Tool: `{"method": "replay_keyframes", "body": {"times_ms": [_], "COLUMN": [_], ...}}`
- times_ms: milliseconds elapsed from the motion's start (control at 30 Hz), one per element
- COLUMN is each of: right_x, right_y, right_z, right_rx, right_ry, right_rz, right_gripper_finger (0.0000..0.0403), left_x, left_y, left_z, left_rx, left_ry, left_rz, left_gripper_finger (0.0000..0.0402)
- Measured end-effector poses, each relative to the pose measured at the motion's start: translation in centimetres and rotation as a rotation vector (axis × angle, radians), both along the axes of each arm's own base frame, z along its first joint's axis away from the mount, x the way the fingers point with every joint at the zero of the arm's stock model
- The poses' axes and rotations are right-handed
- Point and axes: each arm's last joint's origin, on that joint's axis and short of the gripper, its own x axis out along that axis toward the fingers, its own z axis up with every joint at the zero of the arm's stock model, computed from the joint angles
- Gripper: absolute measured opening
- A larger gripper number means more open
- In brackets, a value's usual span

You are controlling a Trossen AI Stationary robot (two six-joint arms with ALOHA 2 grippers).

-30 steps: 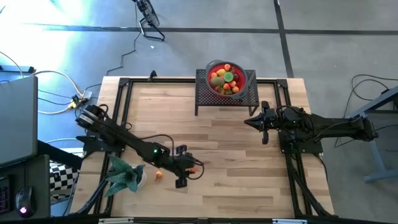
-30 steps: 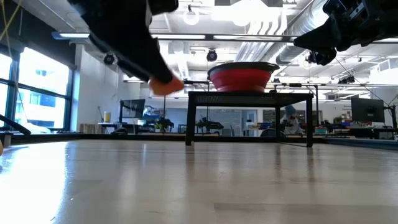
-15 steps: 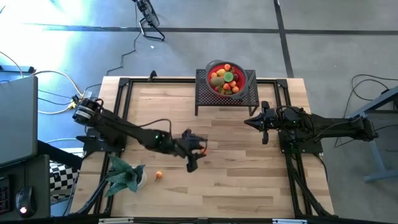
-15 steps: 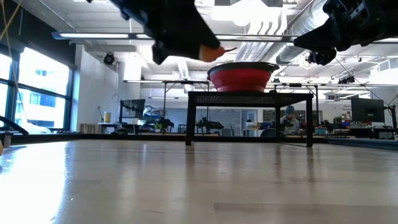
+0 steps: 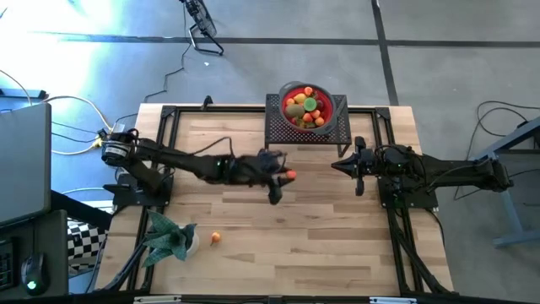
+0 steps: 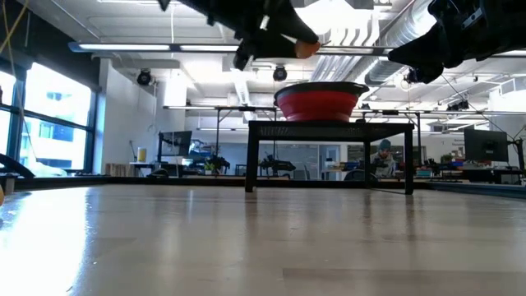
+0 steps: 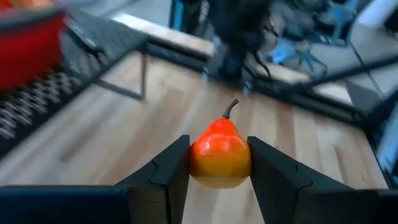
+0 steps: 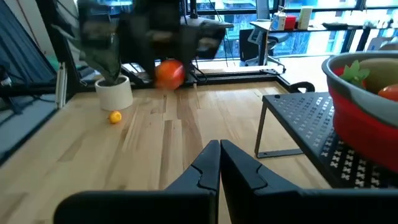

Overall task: Pick & Place Fruit
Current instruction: Put the pear into the strainer on the shelf

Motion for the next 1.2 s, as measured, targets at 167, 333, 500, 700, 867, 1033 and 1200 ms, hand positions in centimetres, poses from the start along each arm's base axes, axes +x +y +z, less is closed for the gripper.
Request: {"method": "replay_keyframes", "body": {"times_ms": [167, 333, 500, 700, 867, 1033, 1200], "right_x": [0.0, 0.0, 0.0, 0.0, 0.0, 0.0, 0.0], "right_y": [0.0, 0.0, -0.1, -0.3, -0.4, -0.4, -0.4], "right_z": [0.0, 0.0, 0.3, 1.5, 2.0, 2.0, 2.0], "right_rx": [-0.048, -0.052, -0.096, -0.183, -0.205, -0.205, -0.232], "right_ry": [0.004, 0.005, -0.023, -0.134, -0.179, -0.179, -0.174], "right_rz": [0.003, 0.004, -0.018, -0.09, -0.122, -0.129, -0.129], "right_gripper_finger": [0.0005, 0.0005, 0.0005, 0.0005, 0.0005, 0.0005, 0.0005], "left_x": [0.7, 0.9, 0.7, 0.4, 0.0, -0.8, -1.7], "left_y": [3.0, 6.0, 8.3, 9.8, 11.9, 14.7, 17.3], "left_z": [2.9, 5.6, 8.0, 9.3, 10.0, 10.4, 10.4], "left_rx": [0.062, 0.133, 0.142, 0.151, 0.242, 0.257, 0.194], "left_ry": [-0.07, -0.096, -0.111, -0.132, -0.168, -0.197, -0.221], "left_rz": [0.065, 0.128, 0.19, 0.232, 0.277, 0.358, 0.4], "left_gripper_finger": [0.0143, 0.0143, 0.0143, 0.0143, 0.0143, 0.0143, 0.0143]}}
